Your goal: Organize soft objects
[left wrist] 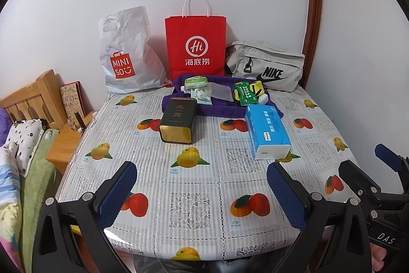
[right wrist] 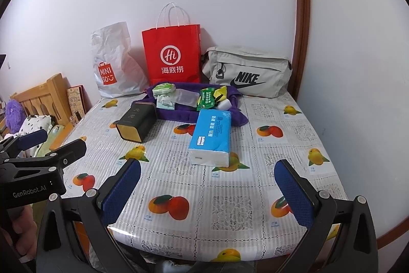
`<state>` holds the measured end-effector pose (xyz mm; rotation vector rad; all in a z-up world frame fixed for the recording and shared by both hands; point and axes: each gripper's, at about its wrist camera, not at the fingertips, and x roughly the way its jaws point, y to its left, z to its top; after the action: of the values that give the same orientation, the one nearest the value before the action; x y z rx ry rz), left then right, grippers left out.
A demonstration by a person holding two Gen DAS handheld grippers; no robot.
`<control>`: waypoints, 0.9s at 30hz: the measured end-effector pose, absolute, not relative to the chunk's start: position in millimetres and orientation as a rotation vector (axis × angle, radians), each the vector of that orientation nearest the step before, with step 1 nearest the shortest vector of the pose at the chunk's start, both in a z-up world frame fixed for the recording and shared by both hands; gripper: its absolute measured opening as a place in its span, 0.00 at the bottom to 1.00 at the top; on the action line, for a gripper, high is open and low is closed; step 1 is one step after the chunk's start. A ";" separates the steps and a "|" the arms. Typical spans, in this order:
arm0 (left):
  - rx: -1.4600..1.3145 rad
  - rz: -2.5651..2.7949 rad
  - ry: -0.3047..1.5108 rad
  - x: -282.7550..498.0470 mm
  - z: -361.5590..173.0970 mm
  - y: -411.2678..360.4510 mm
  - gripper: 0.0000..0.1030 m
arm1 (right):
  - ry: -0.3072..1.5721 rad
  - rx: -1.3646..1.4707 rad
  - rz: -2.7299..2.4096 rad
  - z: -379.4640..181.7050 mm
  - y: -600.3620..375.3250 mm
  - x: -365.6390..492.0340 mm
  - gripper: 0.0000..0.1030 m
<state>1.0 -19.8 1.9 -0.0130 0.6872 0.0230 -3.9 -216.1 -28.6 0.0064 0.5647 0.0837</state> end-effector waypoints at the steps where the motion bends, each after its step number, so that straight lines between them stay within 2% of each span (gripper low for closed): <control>1: -0.013 0.022 0.688 1.6 1.9 -19.7 1.00 | 0.564 0.005 0.083 -28.7 -215.7 -4.2 1.00; 27: -0.011 0.019 0.693 1.3 -0.6 -13.8 1.00 | 0.568 -0.001 0.085 -27.7 -211.2 -3.8 1.00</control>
<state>1.3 -13.8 -0.6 -0.0107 0.6931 0.0186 -3.8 -211.2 -27.7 -0.0009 0.5678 0.0851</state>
